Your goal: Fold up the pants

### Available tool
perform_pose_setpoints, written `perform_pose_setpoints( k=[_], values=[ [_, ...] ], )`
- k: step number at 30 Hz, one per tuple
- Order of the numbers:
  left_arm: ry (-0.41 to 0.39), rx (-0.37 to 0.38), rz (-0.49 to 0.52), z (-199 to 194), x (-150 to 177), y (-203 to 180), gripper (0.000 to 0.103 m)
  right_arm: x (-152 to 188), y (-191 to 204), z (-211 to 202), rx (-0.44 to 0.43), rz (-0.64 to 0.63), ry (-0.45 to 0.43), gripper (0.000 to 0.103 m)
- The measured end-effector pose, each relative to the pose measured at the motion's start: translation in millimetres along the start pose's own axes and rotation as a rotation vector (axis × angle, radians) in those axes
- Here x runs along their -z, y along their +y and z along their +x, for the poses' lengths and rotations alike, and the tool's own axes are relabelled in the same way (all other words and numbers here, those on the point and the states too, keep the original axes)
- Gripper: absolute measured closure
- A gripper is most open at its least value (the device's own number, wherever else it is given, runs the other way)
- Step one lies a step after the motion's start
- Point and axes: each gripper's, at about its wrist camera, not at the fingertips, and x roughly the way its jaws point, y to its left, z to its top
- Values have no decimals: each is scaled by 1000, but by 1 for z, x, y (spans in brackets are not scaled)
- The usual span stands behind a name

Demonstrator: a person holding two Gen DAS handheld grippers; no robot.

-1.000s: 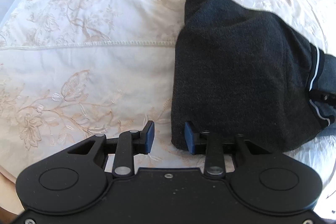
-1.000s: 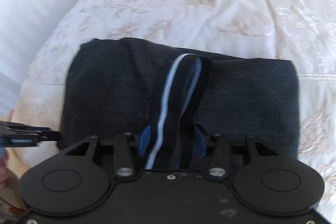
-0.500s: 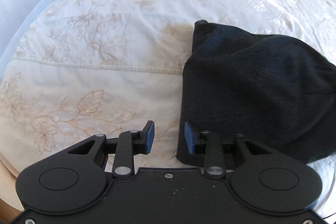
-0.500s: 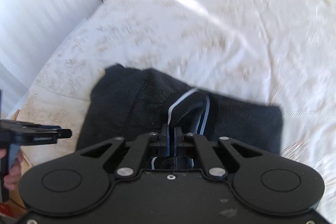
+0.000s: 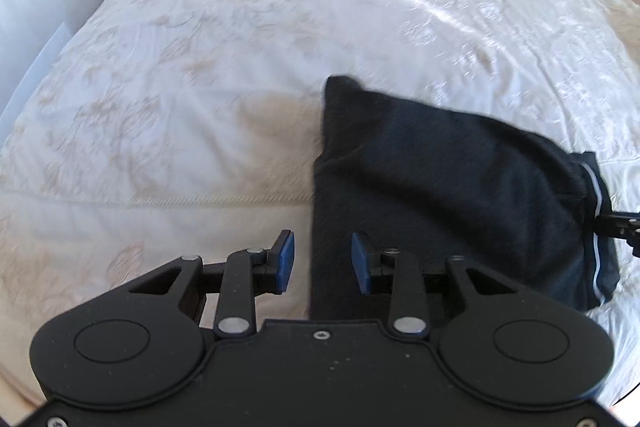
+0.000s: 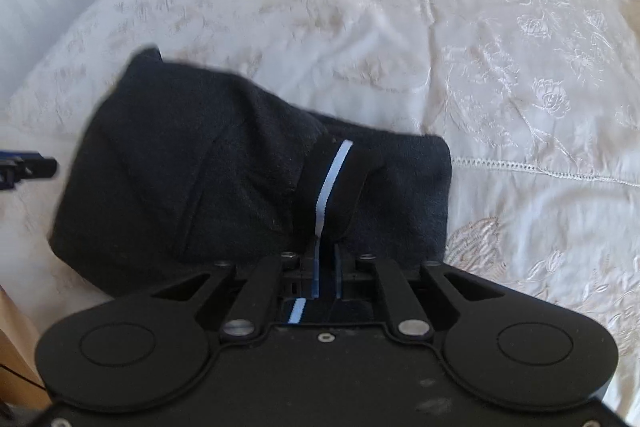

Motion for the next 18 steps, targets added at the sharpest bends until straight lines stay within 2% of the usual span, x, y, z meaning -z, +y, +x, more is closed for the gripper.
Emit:
perform_pose_setpoints(
  k=[2, 3, 6, 8, 12, 15, 18],
  values=[
    [11, 16, 27, 11, -3, -5, 60, -4, -3, -11, -17, 42, -53, 72],
    [26, 14, 48, 18, -2, -9, 59, -6, -4, -13, -14, 58, -72, 69],
    [117, -38, 93, 53, 4, -15, 59, -15, -13, -10, -7, 105, -86, 68],
    [191, -74, 80, 76, 8, -11, 59, -20, -21, -5, -27, 132, -74, 67],
    [213, -43, -16, 82, 7, 3, 57, -30, -29, 11, -71, 131, -44, 64],
    [207, -47, 3, 81, 9, 2, 56, -36, -32, 30, -145, 137, -17, 63],
    [198, -69, 34, 81, 10, -6, 56, -43, -35, 51, -160, 151, -18, 62]
  ],
)
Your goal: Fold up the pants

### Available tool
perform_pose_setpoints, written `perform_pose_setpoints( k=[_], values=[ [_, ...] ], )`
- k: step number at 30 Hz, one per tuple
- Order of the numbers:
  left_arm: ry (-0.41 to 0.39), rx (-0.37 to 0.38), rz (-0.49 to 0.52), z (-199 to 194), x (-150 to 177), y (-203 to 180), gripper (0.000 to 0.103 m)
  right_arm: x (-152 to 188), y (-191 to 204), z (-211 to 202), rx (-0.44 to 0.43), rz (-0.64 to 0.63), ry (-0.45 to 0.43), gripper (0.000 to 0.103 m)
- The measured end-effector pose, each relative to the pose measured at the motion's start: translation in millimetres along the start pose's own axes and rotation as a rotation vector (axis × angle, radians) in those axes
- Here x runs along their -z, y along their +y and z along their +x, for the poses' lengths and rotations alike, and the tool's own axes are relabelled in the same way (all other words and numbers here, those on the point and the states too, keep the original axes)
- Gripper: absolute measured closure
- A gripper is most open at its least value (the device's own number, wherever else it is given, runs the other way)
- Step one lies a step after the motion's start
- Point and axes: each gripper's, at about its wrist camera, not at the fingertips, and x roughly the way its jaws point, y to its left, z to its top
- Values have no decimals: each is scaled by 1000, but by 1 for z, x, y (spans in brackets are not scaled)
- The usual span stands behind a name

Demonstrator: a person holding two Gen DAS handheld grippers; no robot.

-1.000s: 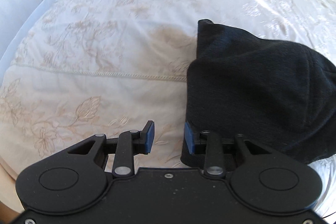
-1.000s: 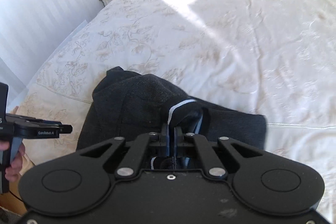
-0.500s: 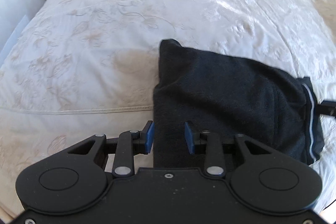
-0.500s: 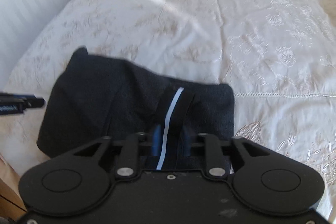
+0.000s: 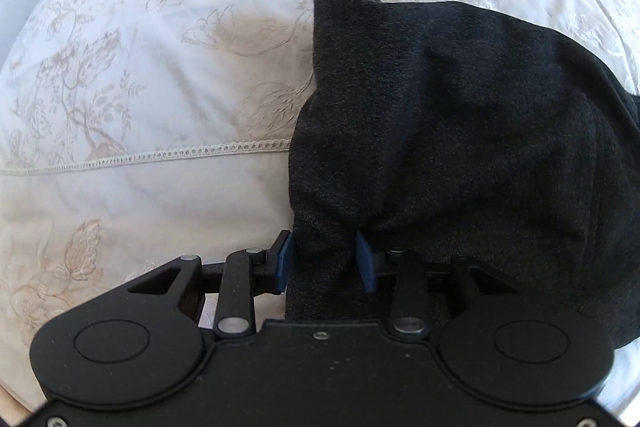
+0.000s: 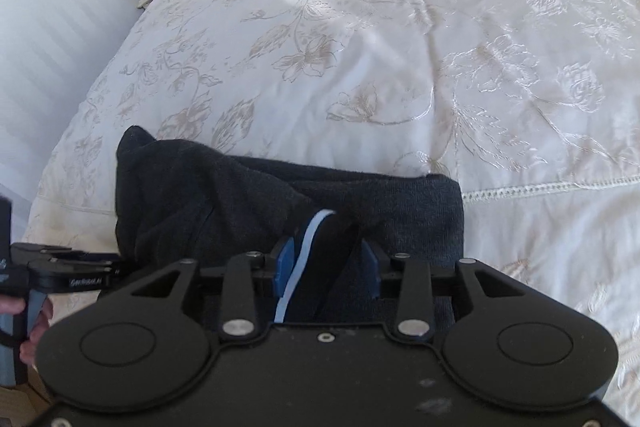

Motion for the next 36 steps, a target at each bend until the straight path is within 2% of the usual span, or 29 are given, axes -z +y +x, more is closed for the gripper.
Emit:
perform_pose_setpoints(
  k=[5, 9, 10, 11, 12, 13, 17, 20, 22, 24, 26, 27, 29, 31, 34, 36],
  values=[
    [-10, -41, 33, -2, 1, -14, 57, -16, -14, 23, -53, 137, 12, 58],
    [-16, -41, 19, -2, 3, -17, 57, -18, -19, 27, -101, 171, 33, 58],
    [-16, -36, 12, -2, 3, -15, 57, -16, -20, 24, -114, 177, 38, 62],
    [-16, -34, 6, -1, 4, -11, 57, -14, -21, 22, -136, 184, 38, 79],
    [-17, -30, 3, -1, 4, -10, 56, -11, -21, 18, -162, 182, 35, 86],
    [-17, -27, 0, -1, 4, -9, 56, -8, -18, 9, -149, 167, 18, 92],
    [-17, -27, -7, -3, 2, 0, 57, -3, 8, -23, -112, 58, -82, 97],
    [-51, -19, -8, -14, 0, -2, 58, -4, 27, -44, -45, -36, -172, 101],
    [-48, -29, 6, -13, 0, -4, 58, -8, 29, -41, 2, -43, -194, 99],
    [-34, -37, 13, -8, 1, -4, 57, -11, 29, -24, 47, -82, -136, 94],
    [-31, -33, 7, -7, 1, -3, 58, -9, 24, -10, 126, -107, -61, 82],
    [-32, -30, 2, -7, 1, -1, 58, -6, 20, -12, 136, -93, -62, 80],
    [-34, -24, 4, -8, 2, 0, 57, 7, 7, -24, 64, -32, -74, 64],
    [-37, -21, 9, -10, 0, 1, 57, 23, -2, -29, 13, 25, -26, 62],
    [-38, -17, 10, -12, -1, 0, 57, 46, -4, -23, -16, 19, 74, 62],
    [-37, -17, 15, -15, -1, 1, 58, 58, -4, -16, -34, 22, 100, 62]
  ],
)
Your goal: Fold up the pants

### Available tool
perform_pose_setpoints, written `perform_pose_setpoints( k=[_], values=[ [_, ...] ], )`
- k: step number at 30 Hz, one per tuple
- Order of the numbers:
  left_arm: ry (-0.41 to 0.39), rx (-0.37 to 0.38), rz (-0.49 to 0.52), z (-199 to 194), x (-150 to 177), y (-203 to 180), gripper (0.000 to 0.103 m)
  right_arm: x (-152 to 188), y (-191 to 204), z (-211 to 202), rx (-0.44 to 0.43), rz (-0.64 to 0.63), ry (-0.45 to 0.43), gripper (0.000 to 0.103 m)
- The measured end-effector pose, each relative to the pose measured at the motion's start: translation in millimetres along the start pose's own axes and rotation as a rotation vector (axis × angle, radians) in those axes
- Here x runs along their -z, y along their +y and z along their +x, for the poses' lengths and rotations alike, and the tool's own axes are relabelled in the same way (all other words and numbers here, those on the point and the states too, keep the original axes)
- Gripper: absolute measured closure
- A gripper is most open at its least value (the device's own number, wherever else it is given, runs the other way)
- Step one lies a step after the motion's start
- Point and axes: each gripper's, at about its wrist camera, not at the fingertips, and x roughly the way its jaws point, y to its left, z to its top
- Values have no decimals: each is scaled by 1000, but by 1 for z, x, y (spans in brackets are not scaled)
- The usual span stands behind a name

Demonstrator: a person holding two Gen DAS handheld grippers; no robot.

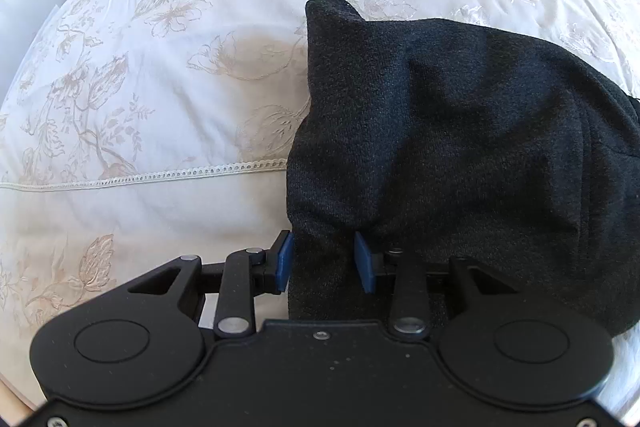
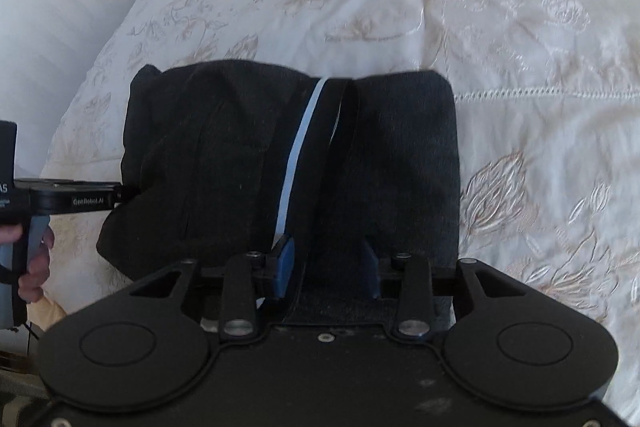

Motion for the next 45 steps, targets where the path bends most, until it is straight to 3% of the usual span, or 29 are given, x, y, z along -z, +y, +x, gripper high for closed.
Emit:
perform_pose_setpoints(
  k=[7, 11, 14, 18, 20, 23, 27, 30, 32, 35, 37, 40, 45],
  values=[
    [-28, 9, -10, -18, 5, 8, 58, -7, -1, 14, -136, 145, -12, 62],
    [-38, 10, -31, -27, 9, 16, 58, -5, -2, 14, -82, 144, -20, 61],
    [-44, 9, -49, -34, 8, 23, 58, 0, -8, 20, -116, 211, -19, 60],
    [-54, 2, -47, -39, 8, 25, 58, -13, 13, 37, -121, 125, -32, 59],
    [-65, 3, -52, -42, 10, 26, 58, -18, 19, 31, -146, 131, -47, 71],
    [-80, 24, -70, -49, 9, 28, 58, -18, 35, -4, -90, 46, -117, 86],
    [-121, 46, -50, -60, 6, 23, 58, -16, 55, -60, 36, -85, -194, 88],
    [-127, 68, -14, -60, 0, 15, 58, -10, 52, -65, 135, -157, -202, 84],
    [-123, 77, 12, -59, -1, 7, 58, -6, 37, -45, 170, -152, -167, 68],
    [-149, 90, 40, -67, -11, 2, 58, -10, 19, -26, 204, -95, -75, 68],
    [-173, 108, 49, -71, -21, 0, 58, -10, 16, -43, 178, -19, -150, 68],
    [-192, 131, 56, -66, -39, -4, 58, -18, 32, -62, 178, -7, -240, 66],
    [-208, 154, 65, -48, -72, -13, 58, -43, 51, -54, 294, -65, -252, 67]
  ],
)
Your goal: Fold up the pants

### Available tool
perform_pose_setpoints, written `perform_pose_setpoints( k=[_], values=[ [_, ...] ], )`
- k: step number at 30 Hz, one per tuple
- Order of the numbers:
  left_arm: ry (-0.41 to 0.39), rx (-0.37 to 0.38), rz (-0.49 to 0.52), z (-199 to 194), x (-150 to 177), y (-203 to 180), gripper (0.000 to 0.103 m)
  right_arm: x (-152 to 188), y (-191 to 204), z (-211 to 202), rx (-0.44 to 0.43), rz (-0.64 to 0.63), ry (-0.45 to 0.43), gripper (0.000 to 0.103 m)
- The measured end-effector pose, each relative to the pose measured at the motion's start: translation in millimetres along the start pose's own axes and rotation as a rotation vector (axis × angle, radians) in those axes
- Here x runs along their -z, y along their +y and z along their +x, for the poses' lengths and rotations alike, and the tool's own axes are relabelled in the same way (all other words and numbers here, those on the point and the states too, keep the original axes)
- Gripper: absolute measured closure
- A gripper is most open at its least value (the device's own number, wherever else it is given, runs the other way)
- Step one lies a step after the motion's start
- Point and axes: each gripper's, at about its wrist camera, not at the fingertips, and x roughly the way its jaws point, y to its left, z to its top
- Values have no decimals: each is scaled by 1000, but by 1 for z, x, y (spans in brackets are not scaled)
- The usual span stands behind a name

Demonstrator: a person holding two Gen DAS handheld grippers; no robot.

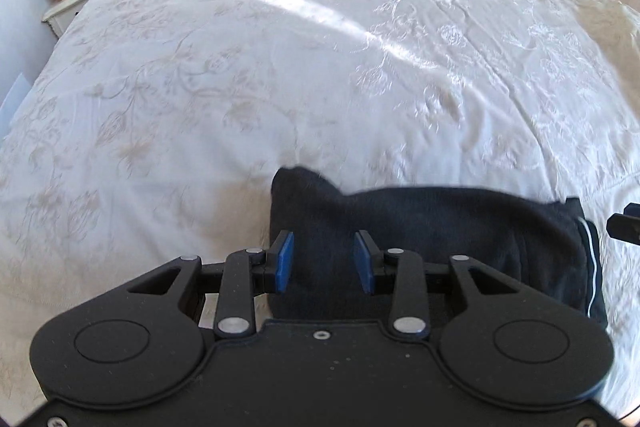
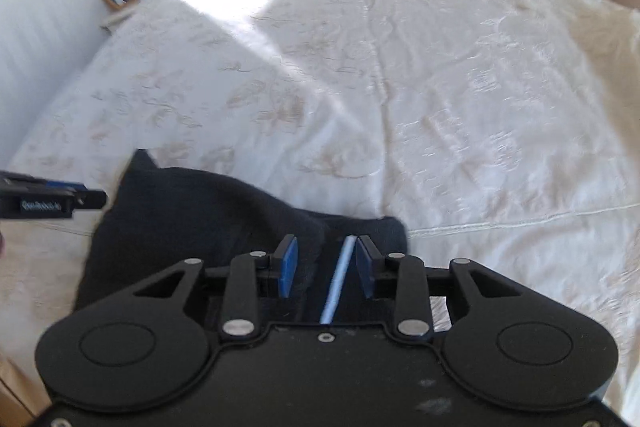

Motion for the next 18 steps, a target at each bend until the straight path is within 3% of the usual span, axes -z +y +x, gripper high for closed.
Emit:
perform_pose_setpoints(
  k=[1, 3, 5, 9, 12, 14, 18],
  values=[
    [7, 5, 3, 8, -4, -1, 58, -4, 0, 0, -9, 11, -17, 66],
    [34, 3, 4, 26, -9, 0, 58, -10, 0, 5, -120, 27, -23, 66],
    [66, 3, -8, 43, -11, 4, 58, -17, 7, 26, -183, 2, 44, 71],
    [135, -81, -36, 88, -12, 18, 57, -12, 12, 88, -93, -34, 149, 75],
    [163, -74, -75, 101, -15, 31, 56, -12, 5, 111, -79, -17, 168, 79],
    [157, -73, -92, 95, -20, 34, 58, -15, 10, 111, -67, -58, 167, 79],
    [62, -114, -116, 49, -16, 43, 58, -18, 16, 82, -44, -90, 111, 75]
  ],
)
